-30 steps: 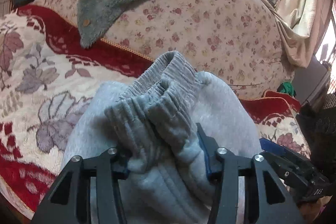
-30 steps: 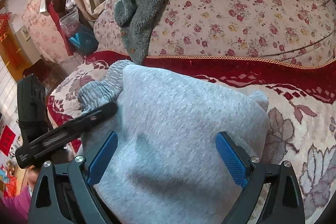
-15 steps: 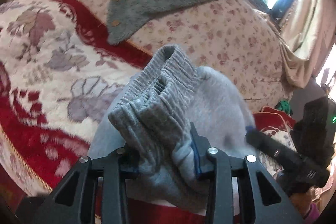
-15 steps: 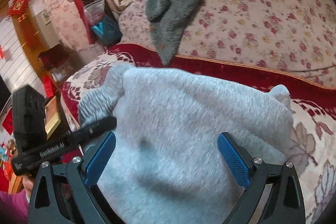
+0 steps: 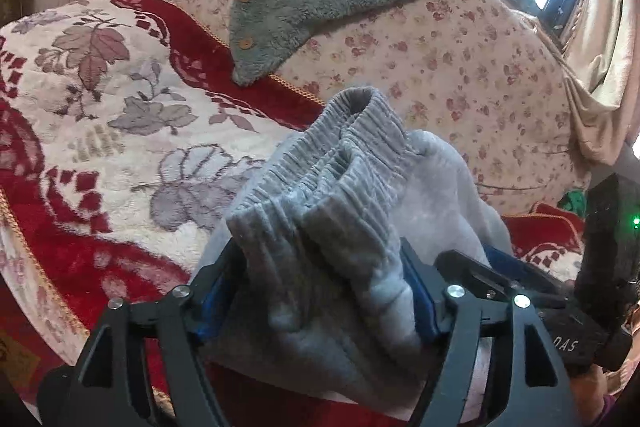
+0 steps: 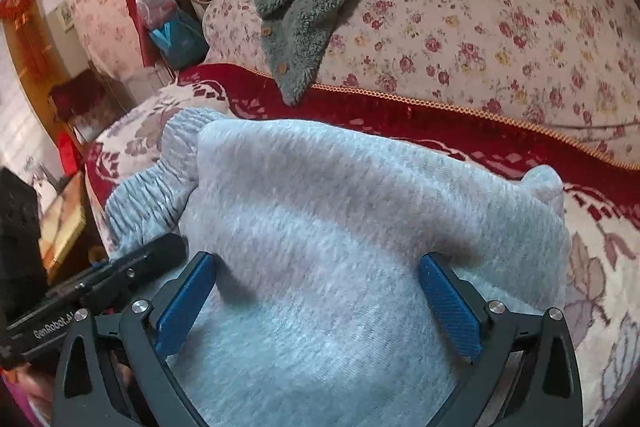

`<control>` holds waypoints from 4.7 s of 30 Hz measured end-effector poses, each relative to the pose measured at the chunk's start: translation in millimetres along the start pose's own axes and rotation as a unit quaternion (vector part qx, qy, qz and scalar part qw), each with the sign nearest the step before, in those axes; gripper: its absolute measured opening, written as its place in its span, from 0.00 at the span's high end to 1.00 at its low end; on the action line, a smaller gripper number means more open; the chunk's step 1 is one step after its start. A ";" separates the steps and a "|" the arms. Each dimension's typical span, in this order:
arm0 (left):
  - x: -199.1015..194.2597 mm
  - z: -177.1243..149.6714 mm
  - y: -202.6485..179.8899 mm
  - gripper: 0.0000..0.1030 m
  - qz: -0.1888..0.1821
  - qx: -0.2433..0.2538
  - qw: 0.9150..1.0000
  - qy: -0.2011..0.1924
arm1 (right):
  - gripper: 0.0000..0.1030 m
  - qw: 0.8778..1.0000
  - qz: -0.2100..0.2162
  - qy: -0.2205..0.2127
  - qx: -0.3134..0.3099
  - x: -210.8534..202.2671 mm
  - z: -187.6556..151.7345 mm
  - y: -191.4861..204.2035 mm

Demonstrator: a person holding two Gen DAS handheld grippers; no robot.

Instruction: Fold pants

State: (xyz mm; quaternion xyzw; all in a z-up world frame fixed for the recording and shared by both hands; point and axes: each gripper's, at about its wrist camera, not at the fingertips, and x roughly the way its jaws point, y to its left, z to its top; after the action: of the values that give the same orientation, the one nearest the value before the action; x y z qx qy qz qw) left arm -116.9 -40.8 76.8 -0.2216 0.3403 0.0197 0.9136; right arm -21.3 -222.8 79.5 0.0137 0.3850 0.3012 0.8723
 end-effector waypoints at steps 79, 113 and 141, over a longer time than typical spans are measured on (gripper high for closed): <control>82.8 13.9 67.6 0.00 -0.202 -0.069 0.971 0.104 | 0.00 0.956 0.167 0.056 0.235 -8.5 -65.5 -132.4; 58.6 -7.0 -113.0 0.33 -0.237 -0.034 0.966 0.096 | 0.38 0.964 0.121 -0.024 0.235 -144.3 -52.6 -203.3; 11.2 -29.0 -194.8 0.06 -0.089 0.154 0.984 0.012 | 0.10 0.972 -0.097 -0.038 0.212 -203.9 -88.2 -209.7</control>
State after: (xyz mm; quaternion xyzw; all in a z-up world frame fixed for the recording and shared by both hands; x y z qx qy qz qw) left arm -89.6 -229.8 126.6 -0.1079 0.3295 -0.1166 0.9307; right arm -79.7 -522.1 99.1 0.1719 0.4063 0.1263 0.8885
